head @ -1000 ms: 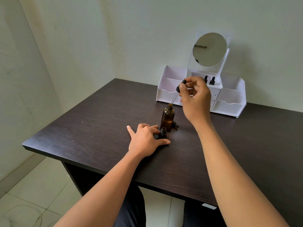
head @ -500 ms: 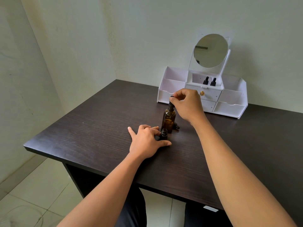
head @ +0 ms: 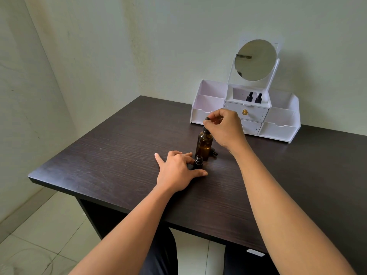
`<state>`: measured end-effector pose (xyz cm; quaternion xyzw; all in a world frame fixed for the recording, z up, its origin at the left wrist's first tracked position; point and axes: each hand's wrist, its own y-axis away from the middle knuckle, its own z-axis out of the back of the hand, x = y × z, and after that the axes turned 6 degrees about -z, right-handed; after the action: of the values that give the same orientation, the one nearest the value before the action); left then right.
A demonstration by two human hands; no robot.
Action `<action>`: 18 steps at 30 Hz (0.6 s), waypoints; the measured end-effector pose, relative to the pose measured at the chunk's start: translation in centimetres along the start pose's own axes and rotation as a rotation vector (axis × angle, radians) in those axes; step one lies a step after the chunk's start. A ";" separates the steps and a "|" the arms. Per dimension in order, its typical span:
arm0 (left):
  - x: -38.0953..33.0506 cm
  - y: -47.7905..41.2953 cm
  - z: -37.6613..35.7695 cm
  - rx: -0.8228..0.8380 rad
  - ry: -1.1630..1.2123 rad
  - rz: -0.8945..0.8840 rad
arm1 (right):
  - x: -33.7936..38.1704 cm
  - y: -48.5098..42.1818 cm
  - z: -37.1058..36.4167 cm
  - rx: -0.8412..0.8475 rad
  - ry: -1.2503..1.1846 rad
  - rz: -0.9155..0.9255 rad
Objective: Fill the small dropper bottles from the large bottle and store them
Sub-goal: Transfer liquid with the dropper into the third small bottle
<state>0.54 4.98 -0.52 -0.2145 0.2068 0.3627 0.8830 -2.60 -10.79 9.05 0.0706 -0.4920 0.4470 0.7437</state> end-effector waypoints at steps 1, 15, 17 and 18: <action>0.0 0.0 0.0 0.001 0.000 0.000 | -0.1 0.0 -0.1 -0.002 -0.002 -0.004; 0.1 -0.2 -0.1 0.001 0.007 0.006 | -0.5 0.1 0.2 -0.005 -0.052 -0.053; 0.2 -0.2 -0.1 0.002 0.006 0.004 | -0.4 0.2 0.2 0.008 -0.041 -0.047; 0.2 -0.2 -0.1 0.004 0.008 0.004 | -0.4 0.3 0.2 0.015 -0.035 -0.042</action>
<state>0.79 4.87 -0.69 -0.2139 0.2115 0.3632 0.8818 -2.99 -10.98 8.72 0.0941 -0.5001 0.4337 0.7436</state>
